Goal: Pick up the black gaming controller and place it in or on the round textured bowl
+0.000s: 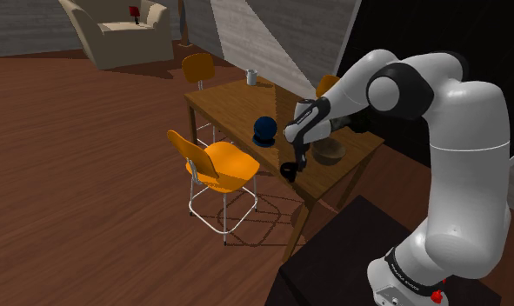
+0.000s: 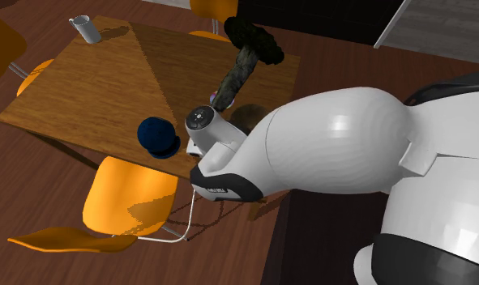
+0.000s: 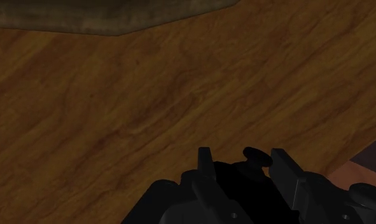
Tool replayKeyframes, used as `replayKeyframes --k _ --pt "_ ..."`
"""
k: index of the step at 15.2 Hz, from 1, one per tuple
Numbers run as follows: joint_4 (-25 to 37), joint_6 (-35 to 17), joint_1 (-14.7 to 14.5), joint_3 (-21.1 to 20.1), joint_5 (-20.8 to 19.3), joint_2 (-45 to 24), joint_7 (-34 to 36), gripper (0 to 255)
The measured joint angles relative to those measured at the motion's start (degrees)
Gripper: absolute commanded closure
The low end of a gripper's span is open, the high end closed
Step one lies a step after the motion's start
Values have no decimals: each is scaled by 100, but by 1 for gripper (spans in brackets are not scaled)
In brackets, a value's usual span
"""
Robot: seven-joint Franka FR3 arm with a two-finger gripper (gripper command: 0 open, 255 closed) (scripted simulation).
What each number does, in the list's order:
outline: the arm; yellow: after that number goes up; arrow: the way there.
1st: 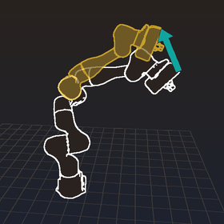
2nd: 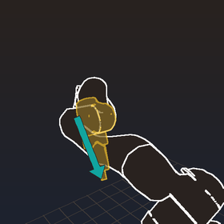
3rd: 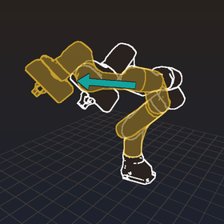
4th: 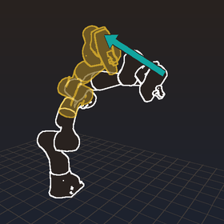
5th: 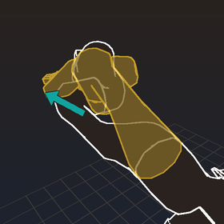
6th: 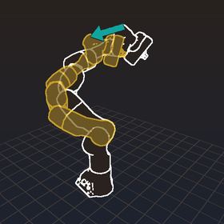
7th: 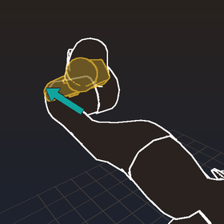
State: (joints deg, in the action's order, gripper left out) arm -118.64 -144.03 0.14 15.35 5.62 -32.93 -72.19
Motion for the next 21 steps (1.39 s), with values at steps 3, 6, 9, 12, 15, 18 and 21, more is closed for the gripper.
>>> replayKeyframes --k 3,6,9,12,15,18,21 --pt "-20 153 -40 44 -51 172 27 255" --pt "-63 295 -75 94 -107 360 46 255" --pt "-98 449 -108 143 -167 554 67 255" --pt "-94 635 -149 187 -230 739 104 255" --pt "-110 814 -188 231 -298 941 138 255" --pt "-108 986 -209 272 -360 1117 155 255" --pt "-69 1188 -236 306 -421 1286 183 255"
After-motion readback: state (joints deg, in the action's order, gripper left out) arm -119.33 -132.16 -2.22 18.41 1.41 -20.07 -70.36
